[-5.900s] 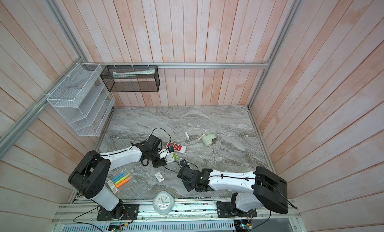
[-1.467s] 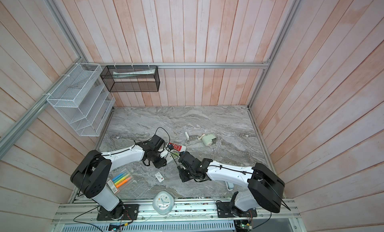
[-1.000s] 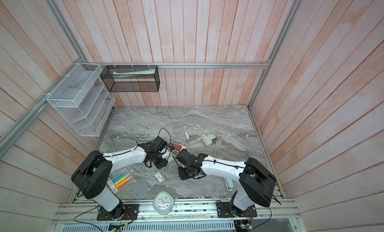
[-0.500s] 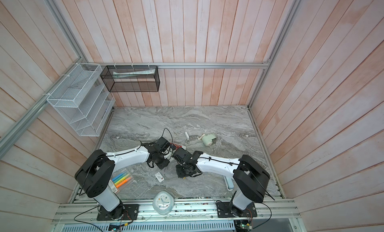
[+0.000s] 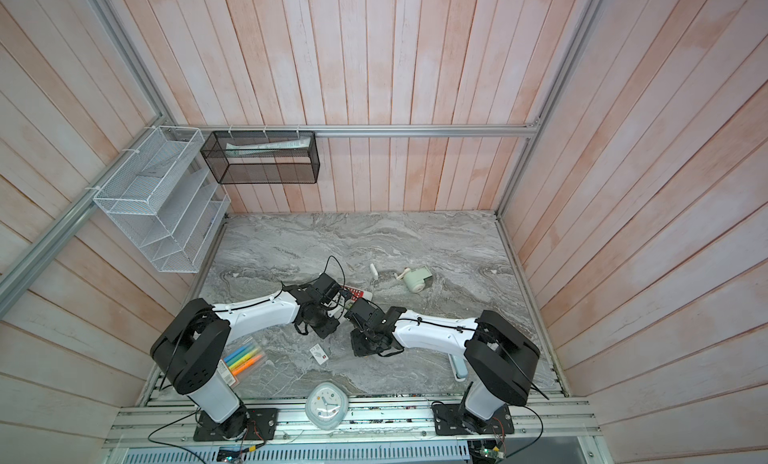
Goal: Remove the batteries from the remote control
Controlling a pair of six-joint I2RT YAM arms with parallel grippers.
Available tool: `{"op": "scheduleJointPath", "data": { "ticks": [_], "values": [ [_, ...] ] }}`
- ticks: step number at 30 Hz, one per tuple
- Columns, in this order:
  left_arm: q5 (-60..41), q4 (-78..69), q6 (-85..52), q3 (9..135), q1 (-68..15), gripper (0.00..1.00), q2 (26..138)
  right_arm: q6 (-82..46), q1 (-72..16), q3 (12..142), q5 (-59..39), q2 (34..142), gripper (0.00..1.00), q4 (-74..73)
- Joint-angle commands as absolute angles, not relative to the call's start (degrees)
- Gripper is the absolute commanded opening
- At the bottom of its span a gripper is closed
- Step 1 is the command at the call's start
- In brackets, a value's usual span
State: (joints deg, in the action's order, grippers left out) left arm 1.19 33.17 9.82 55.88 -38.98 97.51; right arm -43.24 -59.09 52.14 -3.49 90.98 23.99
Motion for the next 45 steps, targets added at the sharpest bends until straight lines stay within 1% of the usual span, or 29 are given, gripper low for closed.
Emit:
{"op": "scheduleJointPath", "data": {
  "ticks": [1,8,17,28,37,45],
  "values": [
    [1.53,33.49,8.88,54.63,-37.0,0.45,99.72,-43.73,-58.19,50.49,-1.57,89.24,0.0,24.36],
    [3.53,34.19,9.03,53.53,-34.3,0.47,98.61,-42.11,-57.48,49.54,-2.22,87.19,0.0,22.86],
    [6.18,34.8,8.7,54.16,-30.97,0.49,100.17,-39.64,-56.89,47.36,-4.56,86.26,0.0,19.68],
    [10.03,35.93,9.19,53.88,-28.91,0.56,99.58,-37.15,-55.46,45.75,-6.25,85.85,0.0,16.61],
    [11.69,35.87,6.19,54.04,-22.76,0.58,99.49,-34.4,-55.46,45.4,-8.3,85.49,0.0,15.65],
    [11.47,34.54,5.03,54.94,-21.82,0.6,99.23,-33.59,-55.46,43.78,-8.67,85.41,0.0,14.16]
  ]
}}
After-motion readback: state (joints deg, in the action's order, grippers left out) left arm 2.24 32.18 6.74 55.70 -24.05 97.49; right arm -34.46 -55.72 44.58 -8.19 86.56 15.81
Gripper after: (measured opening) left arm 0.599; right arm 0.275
